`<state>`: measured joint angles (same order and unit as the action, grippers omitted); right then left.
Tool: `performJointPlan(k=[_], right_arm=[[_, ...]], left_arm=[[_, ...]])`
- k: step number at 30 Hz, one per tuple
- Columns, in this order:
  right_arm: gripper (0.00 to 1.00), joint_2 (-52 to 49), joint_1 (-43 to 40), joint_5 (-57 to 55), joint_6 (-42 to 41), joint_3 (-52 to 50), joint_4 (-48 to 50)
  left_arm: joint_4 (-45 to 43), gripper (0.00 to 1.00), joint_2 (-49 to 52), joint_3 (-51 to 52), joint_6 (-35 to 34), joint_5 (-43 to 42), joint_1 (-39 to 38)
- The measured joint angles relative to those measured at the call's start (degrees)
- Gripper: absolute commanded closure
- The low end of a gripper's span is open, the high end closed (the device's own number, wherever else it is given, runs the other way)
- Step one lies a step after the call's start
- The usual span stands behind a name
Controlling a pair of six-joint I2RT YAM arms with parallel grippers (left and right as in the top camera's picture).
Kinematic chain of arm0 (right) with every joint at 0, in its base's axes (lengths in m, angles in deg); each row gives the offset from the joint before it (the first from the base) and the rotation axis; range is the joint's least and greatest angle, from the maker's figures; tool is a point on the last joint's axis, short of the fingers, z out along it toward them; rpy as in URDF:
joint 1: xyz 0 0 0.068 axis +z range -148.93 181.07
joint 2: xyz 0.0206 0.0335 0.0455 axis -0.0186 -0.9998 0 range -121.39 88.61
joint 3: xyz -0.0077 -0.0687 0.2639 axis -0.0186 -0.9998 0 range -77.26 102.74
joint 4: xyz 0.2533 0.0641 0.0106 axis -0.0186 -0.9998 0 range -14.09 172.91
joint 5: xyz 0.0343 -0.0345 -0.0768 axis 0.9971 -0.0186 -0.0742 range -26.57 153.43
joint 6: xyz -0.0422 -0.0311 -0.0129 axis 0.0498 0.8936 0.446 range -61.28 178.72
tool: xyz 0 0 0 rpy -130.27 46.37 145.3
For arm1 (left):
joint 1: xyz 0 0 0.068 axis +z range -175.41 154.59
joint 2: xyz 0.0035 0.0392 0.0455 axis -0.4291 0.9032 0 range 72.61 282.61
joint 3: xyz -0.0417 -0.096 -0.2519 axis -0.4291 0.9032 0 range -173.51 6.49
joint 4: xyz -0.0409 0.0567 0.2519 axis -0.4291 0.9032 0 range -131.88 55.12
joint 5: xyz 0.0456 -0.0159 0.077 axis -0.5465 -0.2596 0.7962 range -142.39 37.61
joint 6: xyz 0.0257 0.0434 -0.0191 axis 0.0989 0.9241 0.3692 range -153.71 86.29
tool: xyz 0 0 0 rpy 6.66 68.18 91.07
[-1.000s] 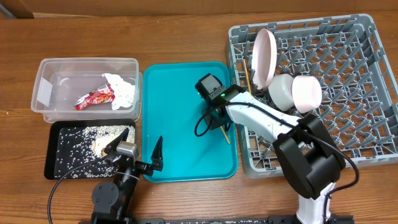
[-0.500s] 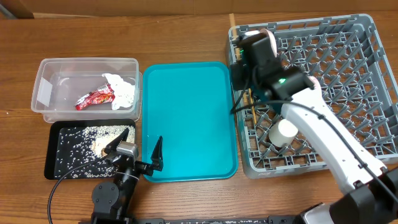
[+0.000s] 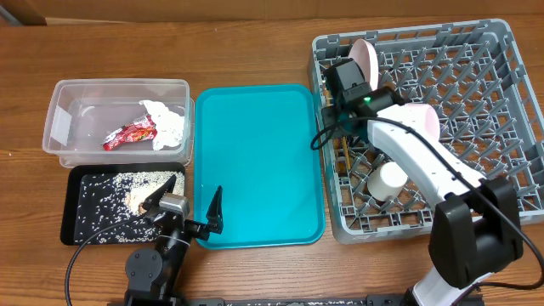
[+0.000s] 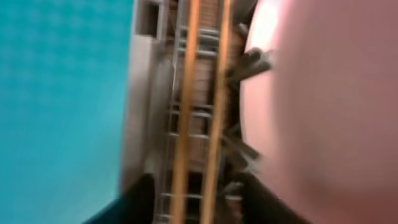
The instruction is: Sort waste into correct bins and load items into the dishwasher
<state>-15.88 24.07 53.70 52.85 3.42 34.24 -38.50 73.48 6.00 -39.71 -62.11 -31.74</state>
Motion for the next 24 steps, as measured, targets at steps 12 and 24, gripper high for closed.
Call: performJointPlan(k=[12, 24], right_arm=[[0.20, 20.9, 1.2, 11.6, -1.6, 1.6, -5.3], [0.00, 42.8, 1.2, 18.9, -1.6, 2.6, -19.6]], left_arm=[[0.0, 0.00, 0.0, 0.0, 0.0, 0.0, 0.0], [0.0, 0.00, 0.0, 0.0, 0.0, 0.0, 0.0]])
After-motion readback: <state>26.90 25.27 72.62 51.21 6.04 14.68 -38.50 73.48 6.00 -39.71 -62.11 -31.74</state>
